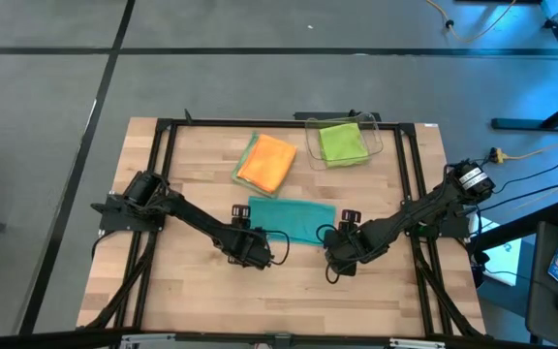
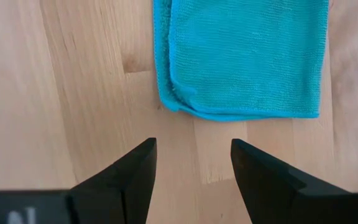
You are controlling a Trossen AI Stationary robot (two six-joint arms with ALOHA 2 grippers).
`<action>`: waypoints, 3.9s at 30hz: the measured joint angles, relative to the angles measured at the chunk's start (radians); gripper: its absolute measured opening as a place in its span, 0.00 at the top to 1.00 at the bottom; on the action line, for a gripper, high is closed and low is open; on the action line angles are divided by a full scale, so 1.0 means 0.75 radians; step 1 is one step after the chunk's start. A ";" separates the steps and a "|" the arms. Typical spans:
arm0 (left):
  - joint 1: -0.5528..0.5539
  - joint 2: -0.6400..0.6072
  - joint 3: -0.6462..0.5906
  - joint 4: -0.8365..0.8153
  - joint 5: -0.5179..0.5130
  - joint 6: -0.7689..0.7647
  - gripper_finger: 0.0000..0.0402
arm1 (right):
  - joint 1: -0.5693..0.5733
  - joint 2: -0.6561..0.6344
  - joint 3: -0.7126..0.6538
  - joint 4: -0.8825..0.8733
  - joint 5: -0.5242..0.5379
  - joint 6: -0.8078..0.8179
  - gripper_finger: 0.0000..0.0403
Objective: Fold microfiber towels
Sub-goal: Fold the blue microfiber towel
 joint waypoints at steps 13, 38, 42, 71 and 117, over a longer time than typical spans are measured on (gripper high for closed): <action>0.044 -0.001 0.001 0.070 0.030 0.058 0.74 | 0.000 0.000 0.000 0.016 0.000 0.003 0.48; 0.060 -0.001 0.001 0.069 0.121 0.066 0.99 | 0.000 -0.001 0.000 0.025 0.000 0.003 0.48; 0.060 -0.001 0.001 0.069 0.121 0.061 1.00 | 0.000 -0.001 0.000 0.026 0.000 0.002 0.48; 0.011 0.055 -0.011 0.038 0.023 0.021 0.63 | 0.000 -0.001 0.000 0.030 0.000 0.001 0.48; -0.005 0.057 -0.010 0.012 -0.068 0.026 1.00 | 0.022 -0.001 -0.002 0.267 0.052 -0.399 0.48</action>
